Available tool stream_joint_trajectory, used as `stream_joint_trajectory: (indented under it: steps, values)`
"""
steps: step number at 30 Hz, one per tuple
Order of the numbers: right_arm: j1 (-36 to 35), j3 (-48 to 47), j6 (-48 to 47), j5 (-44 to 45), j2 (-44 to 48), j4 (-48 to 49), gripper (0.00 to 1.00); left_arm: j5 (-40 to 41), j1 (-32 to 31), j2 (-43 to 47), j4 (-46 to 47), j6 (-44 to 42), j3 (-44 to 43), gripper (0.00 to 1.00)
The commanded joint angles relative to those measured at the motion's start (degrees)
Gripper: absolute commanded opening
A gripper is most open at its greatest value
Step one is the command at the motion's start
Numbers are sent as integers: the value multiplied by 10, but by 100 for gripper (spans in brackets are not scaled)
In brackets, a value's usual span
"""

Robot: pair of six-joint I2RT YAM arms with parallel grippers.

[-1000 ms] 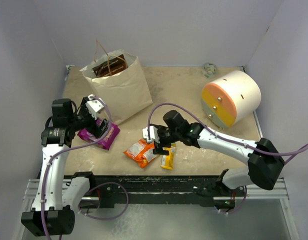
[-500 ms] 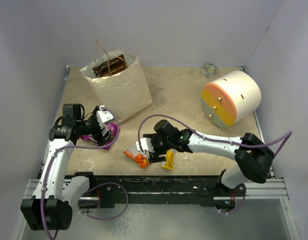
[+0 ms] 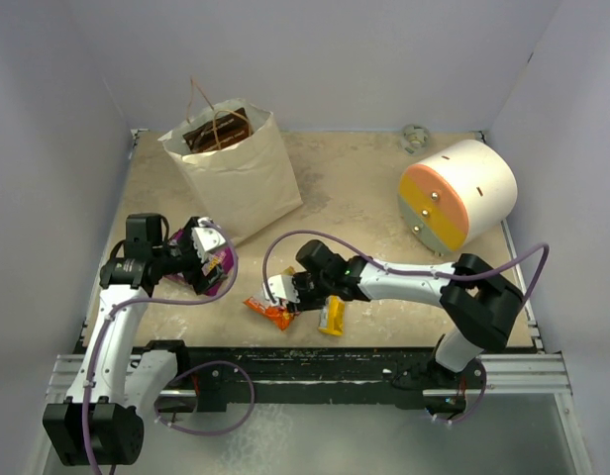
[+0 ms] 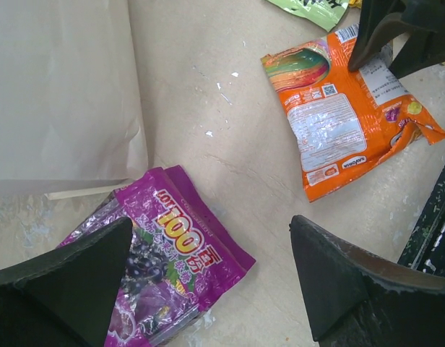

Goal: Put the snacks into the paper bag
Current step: Pick up the snack from the center of the board.

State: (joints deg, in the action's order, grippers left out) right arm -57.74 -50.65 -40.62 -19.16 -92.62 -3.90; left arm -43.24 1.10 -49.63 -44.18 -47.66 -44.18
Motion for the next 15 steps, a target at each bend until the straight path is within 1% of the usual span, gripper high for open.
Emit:
stream_joint_trajectory:
  steps: [1,7,9,11,15]
  values:
    - [-3,-31,8,-5,-14,-13,32,-3,-1,-2,3,-10,1,92]
    - [-1,-56,26,-39,-3,-47,0,-15,-1,21,-16,-22,6,92]
    - [5,-64,36,-59,5,-56,0,-23,-2,22,-29,-34,2,92]
    - [20,-93,49,-90,11,-70,0,-38,-1,22,-45,-51,0,92]
    - [48,-144,73,-161,7,-122,0,-81,-1,18,-86,-84,-15,92]
